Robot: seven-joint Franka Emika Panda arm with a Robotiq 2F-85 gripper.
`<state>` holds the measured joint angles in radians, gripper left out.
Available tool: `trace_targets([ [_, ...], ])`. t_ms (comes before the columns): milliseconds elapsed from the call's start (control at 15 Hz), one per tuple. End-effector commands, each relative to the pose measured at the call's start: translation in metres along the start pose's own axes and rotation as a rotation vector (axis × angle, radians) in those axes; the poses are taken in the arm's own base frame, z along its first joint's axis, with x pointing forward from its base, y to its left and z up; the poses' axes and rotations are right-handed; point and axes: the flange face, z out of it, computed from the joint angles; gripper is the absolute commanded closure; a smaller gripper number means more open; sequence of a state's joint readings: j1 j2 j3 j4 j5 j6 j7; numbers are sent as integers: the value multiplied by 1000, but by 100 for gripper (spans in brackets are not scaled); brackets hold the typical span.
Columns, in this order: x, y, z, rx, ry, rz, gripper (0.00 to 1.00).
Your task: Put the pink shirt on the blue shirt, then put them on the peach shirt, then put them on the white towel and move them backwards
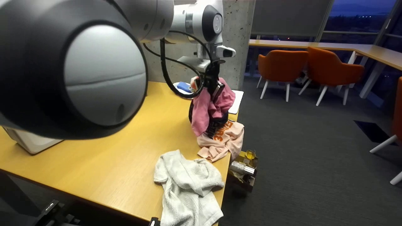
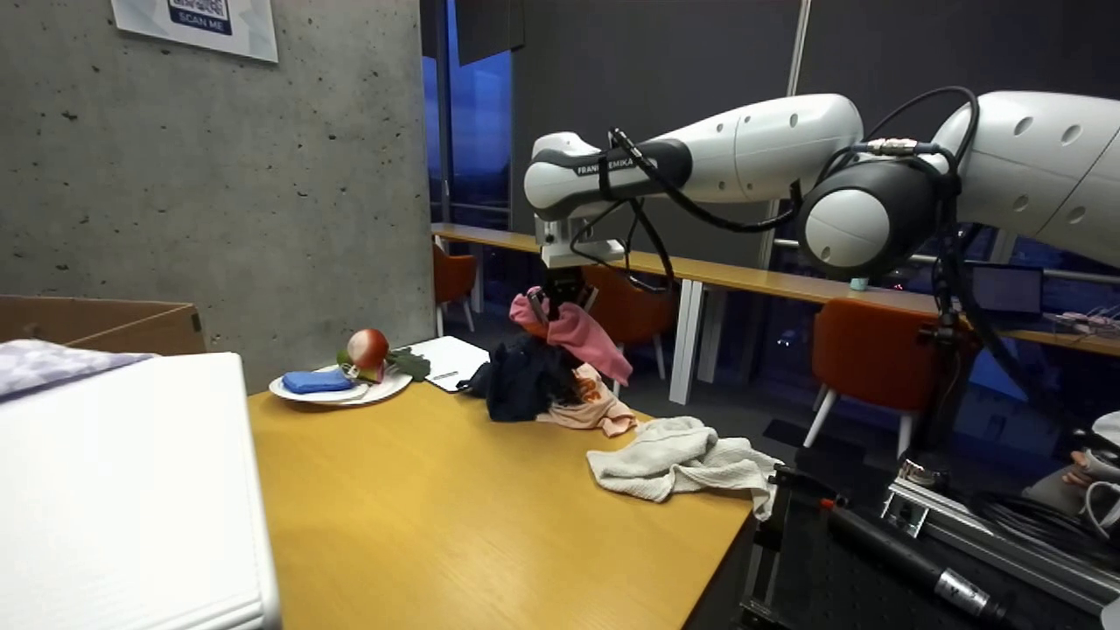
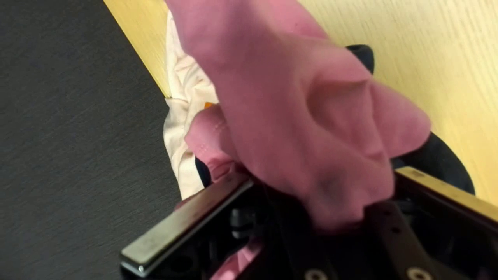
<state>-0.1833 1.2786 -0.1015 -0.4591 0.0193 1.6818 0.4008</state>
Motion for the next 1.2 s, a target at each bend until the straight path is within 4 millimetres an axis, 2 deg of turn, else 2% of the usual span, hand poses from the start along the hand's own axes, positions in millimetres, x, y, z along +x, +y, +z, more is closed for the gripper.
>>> trace_targets([
  [0, -10, -17, 46, -6, -50, 23, 95],
  [133, -17, -22, 71, -25, -83, 41, 95],
  [333, -19, -21, 89, -38, -100, 60, 95],
  [467, -20, -19, 93, -42, -111, 68, 52],
  [600, -19, -16, 89, -39, -121, 65, 48],
  [1000, -16, -17, 63, -58, -82, 3, 7],
  [1067, -16, -19, 59, -69, -67, -12, 1],
  [1133, -17, -22, 55, -83, -55, -33, 0],
])
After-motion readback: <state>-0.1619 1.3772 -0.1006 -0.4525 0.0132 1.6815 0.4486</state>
